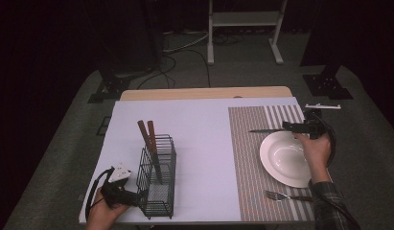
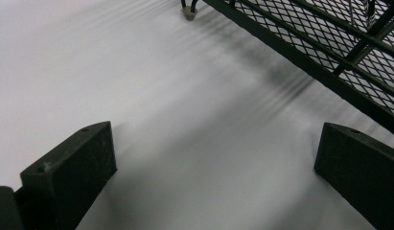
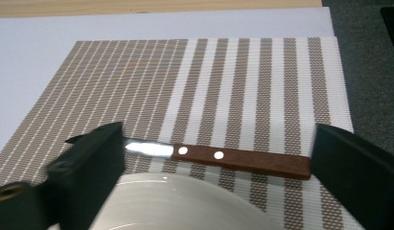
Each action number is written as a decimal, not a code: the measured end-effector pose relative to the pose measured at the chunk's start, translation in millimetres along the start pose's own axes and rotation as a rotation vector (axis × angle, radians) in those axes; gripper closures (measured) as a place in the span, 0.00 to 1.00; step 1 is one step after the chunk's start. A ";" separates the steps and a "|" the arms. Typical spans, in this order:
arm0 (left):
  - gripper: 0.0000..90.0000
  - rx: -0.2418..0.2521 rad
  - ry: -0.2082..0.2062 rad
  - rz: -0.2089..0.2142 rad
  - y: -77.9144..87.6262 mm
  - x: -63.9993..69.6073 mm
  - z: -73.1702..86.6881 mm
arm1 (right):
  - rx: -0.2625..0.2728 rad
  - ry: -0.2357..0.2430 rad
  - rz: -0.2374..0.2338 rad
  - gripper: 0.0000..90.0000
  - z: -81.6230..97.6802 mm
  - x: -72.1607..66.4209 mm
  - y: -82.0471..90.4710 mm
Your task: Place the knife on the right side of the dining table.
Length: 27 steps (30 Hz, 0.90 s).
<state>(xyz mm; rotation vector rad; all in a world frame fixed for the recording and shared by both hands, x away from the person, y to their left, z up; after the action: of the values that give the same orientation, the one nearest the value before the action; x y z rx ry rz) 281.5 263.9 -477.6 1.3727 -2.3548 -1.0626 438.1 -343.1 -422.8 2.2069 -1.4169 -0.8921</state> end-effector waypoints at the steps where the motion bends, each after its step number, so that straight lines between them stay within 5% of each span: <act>1: 0.00 0.000 0.000 0.000 0.0 0.0 0.0 | 0.000 0.006 0.001 0.01 0.2 -2.7 0.6; 27: 0.00 -0.002 0.000 0.000 0.2 -0.1 0.0 | -0.053 0.255 -0.156 0.01 26.9 -96.0 9.8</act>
<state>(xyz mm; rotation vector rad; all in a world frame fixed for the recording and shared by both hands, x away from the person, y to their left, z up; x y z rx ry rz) 281.4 263.9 -477.5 1.3716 -2.3531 -1.0652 384.9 -259.7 -406.8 2.3188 -1.1049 -0.6590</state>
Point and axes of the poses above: each handheld gripper's, and its own axes: y roughly backward along the jaws, z roughly out of its underside, x roughly to its right, the point moved 2 cm from there along -y, roughly forward along the jaws, and after that the axes turned 12 degrees about -z, right-handed, at the moved point
